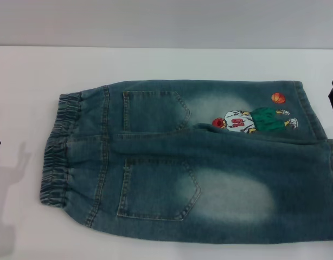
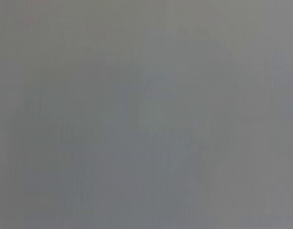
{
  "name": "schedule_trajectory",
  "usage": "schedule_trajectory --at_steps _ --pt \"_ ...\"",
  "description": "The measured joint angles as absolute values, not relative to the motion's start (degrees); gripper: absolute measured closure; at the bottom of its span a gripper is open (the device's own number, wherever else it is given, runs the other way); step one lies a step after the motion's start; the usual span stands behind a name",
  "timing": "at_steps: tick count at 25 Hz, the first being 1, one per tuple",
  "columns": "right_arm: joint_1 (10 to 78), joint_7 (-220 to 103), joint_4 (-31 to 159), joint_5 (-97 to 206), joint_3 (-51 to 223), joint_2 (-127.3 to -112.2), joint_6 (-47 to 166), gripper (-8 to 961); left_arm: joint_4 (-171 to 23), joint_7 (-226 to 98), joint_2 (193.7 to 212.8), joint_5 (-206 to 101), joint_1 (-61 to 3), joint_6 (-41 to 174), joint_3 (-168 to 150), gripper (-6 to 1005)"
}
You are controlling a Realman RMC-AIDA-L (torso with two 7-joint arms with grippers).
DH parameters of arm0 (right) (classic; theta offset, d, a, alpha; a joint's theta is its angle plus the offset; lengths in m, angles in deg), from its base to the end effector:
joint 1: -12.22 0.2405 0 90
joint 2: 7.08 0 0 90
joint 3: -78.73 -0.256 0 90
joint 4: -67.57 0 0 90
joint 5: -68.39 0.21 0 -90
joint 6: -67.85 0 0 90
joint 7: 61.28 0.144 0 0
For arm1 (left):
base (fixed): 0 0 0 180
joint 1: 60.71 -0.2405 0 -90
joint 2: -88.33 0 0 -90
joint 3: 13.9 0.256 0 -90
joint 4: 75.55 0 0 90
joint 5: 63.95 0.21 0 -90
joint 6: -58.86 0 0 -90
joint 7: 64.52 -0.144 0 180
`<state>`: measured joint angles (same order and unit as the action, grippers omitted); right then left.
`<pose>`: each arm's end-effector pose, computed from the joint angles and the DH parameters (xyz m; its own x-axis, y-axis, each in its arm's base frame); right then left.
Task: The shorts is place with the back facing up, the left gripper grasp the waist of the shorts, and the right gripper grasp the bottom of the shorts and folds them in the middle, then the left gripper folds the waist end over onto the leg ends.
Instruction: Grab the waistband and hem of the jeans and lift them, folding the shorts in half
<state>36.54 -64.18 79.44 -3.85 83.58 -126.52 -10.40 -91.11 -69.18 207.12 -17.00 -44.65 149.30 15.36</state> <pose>0.3329 0.2966 -0.0209 0.7625 0.0960 -0.6398 -0.6379 -0.0535 -0.7683 -0.3685 0.2213 -0.0079 0.7914 -0.0782 0.6062 0.6110 0.0744 -0.7881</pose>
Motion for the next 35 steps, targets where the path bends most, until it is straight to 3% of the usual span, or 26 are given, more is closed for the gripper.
schedule_trajectory --at_steps 26,29,35 --pt "37.14 -63.72 81.23 -3.81 83.40 -125.64 -14.83 406 -95.54 -68.83 206.09 -15.54 -41.02 151.59 16.16 140" --pt "38.05 -62.36 81.34 -3.74 83.29 -125.23 -11.96 406 -98.12 -68.97 205.04 -15.47 -39.36 151.16 16.11 140" --pt "41.57 -57.36 81.46 -3.75 83.36 -122.79 -5.66 406 -104.23 -69.18 201.12 -15.84 -35.35 151.05 15.58 139"
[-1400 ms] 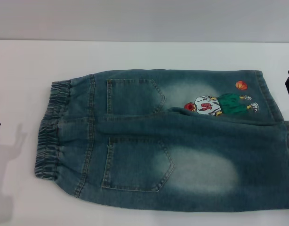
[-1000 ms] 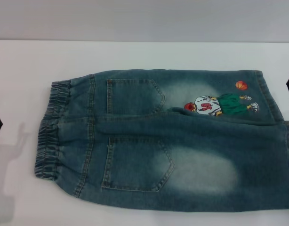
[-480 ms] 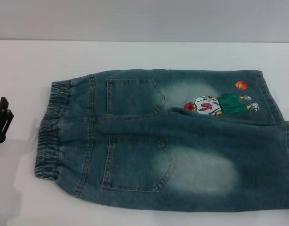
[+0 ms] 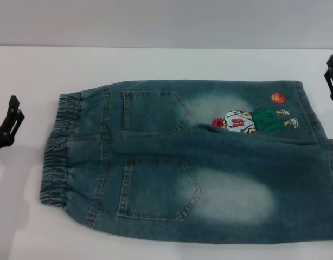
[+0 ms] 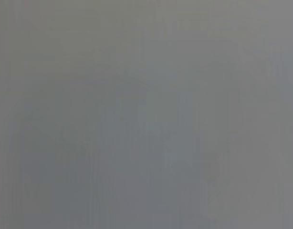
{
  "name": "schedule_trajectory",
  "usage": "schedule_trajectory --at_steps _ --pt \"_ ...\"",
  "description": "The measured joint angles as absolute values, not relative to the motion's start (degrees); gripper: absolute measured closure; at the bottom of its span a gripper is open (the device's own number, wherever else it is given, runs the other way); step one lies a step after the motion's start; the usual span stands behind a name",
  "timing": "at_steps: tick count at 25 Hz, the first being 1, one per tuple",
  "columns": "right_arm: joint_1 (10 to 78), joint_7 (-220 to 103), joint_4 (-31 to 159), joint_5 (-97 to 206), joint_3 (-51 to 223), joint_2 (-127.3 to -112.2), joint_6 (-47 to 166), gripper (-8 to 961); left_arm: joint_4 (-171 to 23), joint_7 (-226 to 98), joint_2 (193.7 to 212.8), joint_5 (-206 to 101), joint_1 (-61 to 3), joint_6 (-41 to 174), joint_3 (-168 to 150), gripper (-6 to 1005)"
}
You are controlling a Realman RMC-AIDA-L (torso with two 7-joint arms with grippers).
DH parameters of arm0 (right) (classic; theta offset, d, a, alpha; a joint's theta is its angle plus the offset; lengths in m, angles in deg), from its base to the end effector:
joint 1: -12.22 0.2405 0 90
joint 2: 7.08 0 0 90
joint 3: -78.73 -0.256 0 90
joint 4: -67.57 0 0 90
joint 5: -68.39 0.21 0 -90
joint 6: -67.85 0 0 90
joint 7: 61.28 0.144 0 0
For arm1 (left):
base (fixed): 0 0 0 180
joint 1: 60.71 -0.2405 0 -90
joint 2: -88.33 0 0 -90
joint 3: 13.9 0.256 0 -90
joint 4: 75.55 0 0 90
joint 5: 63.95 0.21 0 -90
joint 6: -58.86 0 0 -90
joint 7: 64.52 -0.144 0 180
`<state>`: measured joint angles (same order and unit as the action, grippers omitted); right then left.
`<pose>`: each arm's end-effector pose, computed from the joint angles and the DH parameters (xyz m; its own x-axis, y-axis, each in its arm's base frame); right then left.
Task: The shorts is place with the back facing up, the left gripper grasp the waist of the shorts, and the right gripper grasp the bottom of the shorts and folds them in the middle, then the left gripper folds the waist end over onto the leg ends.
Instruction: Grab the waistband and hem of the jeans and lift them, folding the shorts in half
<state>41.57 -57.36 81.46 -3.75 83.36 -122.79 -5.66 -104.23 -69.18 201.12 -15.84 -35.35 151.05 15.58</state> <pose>0.3256 0.3316 -0.0073 0.7025 0.0759 -0.7076 -0.7000 -0.1060 -0.7062 -0.3415 0.2575 -0.0057 0.7386 -0.1059 0.6658 0.6651 -0.0467 -0.7453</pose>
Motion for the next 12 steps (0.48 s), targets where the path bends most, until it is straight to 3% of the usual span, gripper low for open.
schedule_trajectory --at_steps 6,12 --pt "46.65 -49.19 83.02 -3.85 83.78 -118.33 3.01 406 -111.66 -69.26 196.67 -15.88 -30.52 150.60 15.46 139" --pt "52.01 -46.81 82.92 -4.12 83.82 -116.37 15.25 406 -114.37 -69.76 194.79 -15.88 -27.96 147.91 13.73 139"
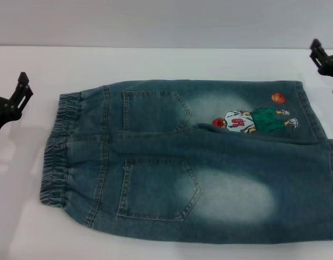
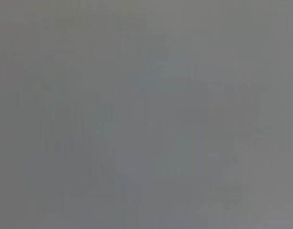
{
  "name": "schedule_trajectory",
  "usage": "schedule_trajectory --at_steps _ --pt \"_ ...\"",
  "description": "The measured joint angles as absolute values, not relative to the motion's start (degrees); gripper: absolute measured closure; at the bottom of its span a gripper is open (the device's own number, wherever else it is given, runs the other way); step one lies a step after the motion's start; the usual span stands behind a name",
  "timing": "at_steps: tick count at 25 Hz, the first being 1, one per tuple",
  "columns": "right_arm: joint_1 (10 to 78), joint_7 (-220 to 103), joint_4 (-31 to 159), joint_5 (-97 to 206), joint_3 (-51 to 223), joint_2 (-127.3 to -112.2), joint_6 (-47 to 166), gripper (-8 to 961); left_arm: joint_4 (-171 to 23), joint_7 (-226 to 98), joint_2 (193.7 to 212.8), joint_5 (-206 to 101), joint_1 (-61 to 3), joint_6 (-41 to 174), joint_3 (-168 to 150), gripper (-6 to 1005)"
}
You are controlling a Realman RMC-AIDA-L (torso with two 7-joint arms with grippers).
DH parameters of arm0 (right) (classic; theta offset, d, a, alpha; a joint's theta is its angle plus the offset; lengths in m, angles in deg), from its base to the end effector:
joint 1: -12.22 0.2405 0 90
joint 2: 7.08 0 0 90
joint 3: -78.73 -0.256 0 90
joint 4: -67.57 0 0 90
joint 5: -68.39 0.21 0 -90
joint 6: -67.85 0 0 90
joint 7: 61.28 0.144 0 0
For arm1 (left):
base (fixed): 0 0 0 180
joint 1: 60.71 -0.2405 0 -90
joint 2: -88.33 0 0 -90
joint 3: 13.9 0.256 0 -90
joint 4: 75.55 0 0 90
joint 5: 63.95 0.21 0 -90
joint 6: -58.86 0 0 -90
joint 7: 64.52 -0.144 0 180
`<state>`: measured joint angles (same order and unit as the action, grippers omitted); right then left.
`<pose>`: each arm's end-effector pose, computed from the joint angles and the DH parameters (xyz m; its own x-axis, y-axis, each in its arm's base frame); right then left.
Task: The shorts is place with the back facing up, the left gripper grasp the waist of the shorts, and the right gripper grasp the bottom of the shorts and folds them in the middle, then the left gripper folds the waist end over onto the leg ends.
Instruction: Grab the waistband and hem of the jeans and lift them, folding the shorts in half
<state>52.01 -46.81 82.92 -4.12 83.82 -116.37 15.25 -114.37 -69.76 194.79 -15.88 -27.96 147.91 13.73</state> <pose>0.3194 0.4022 0.0062 0.6605 -0.1494 -0.7358 -0.7506 -0.1520 -0.6430 -0.3277 0.2916 0.0069 0.7208 -0.0667 0.6900 0.6843 -0.0906 -0.7236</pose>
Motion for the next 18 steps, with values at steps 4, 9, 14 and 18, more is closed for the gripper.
schedule_trajectory --at_steps 4,9,14,18 --pt "53.65 -46.70 82.59 -4.46 83.82 -116.11 19.57 405 -117.74 -71.21 192.90 -15.91 -25.92 146.45 12.48 139" --pt "55.99 -46.33 81.46 -4.55 83.45 -116.08 25.31 405 -119.64 -71.44 191.19 -15.70 -25.29 144.58 9.71 140" --pt "59.29 -44.59 80.63 -4.56 83.51 -115.78 32.96 406 -126.15 -71.47 186.48 -15.30 -23.02 138.99 6.82 140" --pt "62.38 -44.55 80.03 -4.56 83.36 -115.71 39.64 405 -131.11 -71.54 182.49 -15.19 -21.79 135.33 5.11 140"
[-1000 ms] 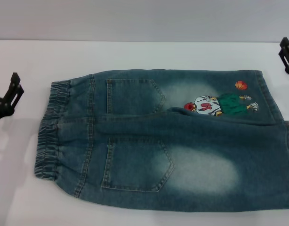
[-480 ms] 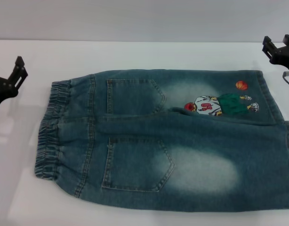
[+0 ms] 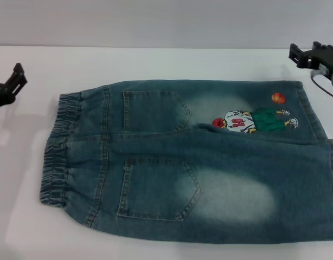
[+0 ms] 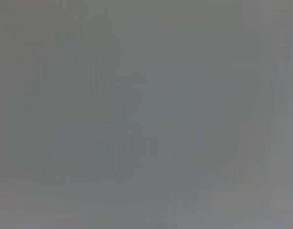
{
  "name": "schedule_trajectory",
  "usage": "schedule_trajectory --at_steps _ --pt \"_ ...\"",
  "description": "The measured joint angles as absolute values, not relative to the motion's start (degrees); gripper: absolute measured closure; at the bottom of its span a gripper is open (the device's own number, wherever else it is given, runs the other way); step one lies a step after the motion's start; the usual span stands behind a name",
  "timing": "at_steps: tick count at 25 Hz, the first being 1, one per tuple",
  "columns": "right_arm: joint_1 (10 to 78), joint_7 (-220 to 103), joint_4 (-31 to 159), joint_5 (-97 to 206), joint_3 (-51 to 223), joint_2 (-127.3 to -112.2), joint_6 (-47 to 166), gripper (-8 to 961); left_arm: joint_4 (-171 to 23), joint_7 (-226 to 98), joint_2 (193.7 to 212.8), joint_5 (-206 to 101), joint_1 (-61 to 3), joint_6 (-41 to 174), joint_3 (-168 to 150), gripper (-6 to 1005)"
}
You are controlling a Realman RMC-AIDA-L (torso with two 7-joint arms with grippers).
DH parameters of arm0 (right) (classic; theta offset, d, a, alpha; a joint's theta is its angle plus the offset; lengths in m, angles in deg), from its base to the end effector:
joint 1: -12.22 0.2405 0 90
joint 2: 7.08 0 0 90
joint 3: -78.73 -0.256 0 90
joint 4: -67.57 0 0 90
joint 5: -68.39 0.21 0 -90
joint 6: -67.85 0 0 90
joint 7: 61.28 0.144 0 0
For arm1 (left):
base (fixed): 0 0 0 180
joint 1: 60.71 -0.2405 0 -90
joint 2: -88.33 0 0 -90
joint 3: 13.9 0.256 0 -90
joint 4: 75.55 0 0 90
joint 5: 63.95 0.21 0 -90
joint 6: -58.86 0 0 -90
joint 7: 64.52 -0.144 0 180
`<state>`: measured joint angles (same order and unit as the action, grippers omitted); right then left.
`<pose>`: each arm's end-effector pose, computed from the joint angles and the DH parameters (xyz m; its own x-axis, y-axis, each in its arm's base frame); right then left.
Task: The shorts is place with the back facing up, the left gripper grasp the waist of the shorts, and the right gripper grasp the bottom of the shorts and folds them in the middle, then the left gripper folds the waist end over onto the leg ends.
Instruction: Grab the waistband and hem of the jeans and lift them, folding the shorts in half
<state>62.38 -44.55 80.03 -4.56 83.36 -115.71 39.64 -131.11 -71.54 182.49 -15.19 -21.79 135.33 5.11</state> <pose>0.2993 0.4533 -0.0030 0.6784 -0.3875 -0.6242 -0.7125 -0.1395 -0.6877 -0.3227 0.3262 0.0319 0.6662 0.1198 0.7361 0.7447 -0.0546 -0.6651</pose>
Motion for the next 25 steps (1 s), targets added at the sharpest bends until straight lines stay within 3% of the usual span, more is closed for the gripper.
schedule_trajectory --at_steps 7,9,10,11,14,17,19,21,23,24,25 --pt "66.77 -44.51 79.82 -4.56 83.42 -115.39 45.24 405 -136.68 -78.20 178.91 -13.95 -22.10 131.89 -0.28 140" --pt "67.44 -44.49 79.81 -4.56 83.38 -115.38 45.51 405 -136.68 -78.20 178.91 -13.95 -22.10 131.89 -0.28 140" --pt "67.72 -44.49 79.79 -4.56 83.37 -115.39 45.71 405 -139.42 -83.65 177.40 -12.01 -23.59 128.86 -5.35 140" --pt "67.98 -44.49 79.79 -4.56 83.36 -115.42 45.95 405 -139.42 -83.65 177.40 -12.01 -23.59 128.86 -5.35 140" --pt "68.78 -44.49 79.79 -4.56 83.35 -115.51 47.19 406 -141.72 -89.79 175.46 -4.24 -29.78 119.98 -18.42 140" --pt "69.38 -44.52 79.78 -4.56 83.32 -115.61 48.28 406 -142.82 -93.60 175.40 0.93 -34.96 112.89 -27.74 139" --pt "69.57 -44.57 79.79 -4.56 83.31 -115.64 48.58 406 -144.40 -98.91 176.26 5.17 -39.88 105.85 -37.94 139" --pt "69.69 -44.56 79.79 -4.56 83.29 -115.65 48.84 406 -146.44 -106.52 178.73 9.39 -45.82 96.21 -50.24 139" --pt "69.94 -44.55 79.79 -4.56 83.29 -115.68 49.39 406 -148.38 -115.60 183.94 13.68 -52.06 83.01 -64.61 140" --pt "70.08 -44.55 79.79 -4.56 83.29 -115.70 49.68 406 -148.70 -117.81 185.55 14.74 -53.48 79.59 -68.30 140" --pt "70.32 -44.55 79.79 -4.56 83.29 -115.75 50.31 406 -149.37 -122.36 189.57 17.06 -56.29 72.22 -76.61 140"
